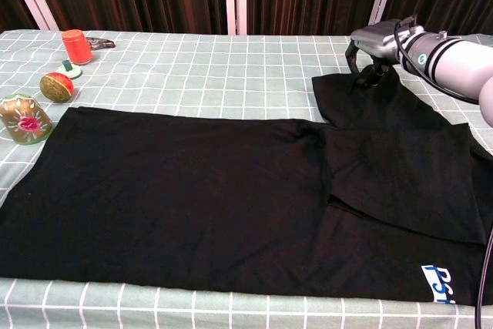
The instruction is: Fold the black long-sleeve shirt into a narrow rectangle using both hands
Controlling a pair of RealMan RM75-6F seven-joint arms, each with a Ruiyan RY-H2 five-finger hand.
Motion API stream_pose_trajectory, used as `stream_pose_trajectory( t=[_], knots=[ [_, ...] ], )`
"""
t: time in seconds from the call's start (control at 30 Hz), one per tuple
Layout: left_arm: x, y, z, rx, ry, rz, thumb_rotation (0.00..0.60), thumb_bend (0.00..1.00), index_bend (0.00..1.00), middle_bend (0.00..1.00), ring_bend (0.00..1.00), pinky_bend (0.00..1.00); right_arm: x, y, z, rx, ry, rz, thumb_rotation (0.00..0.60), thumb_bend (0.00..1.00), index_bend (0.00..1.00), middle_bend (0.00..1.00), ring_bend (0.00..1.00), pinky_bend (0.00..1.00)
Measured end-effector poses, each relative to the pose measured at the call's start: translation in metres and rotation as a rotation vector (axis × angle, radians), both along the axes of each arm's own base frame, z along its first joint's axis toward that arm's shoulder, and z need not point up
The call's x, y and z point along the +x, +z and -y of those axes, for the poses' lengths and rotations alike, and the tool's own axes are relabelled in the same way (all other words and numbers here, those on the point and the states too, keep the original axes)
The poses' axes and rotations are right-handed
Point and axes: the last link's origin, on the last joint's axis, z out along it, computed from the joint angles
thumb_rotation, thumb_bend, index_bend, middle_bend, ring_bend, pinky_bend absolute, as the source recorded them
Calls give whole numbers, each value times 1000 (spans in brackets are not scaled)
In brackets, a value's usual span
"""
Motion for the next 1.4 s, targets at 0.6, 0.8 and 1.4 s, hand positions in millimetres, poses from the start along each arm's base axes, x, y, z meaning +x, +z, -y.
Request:
stream_pose_trajectory(
  t=[0.6, 0.8, 1.4],
  knots=[
    [1, 2, 0, 18, -29, 9, 600, 246, 145, 136, 73, 189, 32, 64, -128, 66, 213, 106, 600, 442, 655, 326, 98, 192],
    [0, 2, 2, 18, -27, 11, 600, 246, 145, 136, 74, 189, 17, 86, -192, 63, 201, 49, 600, 442, 637, 321, 97, 193],
    [-3, 1, 5, 18, -15, 15, 600, 246, 145, 134, 74, 189, 0, 65, -259, 145, 229, 24, 600, 194, 19, 179, 29, 117]
  ],
)
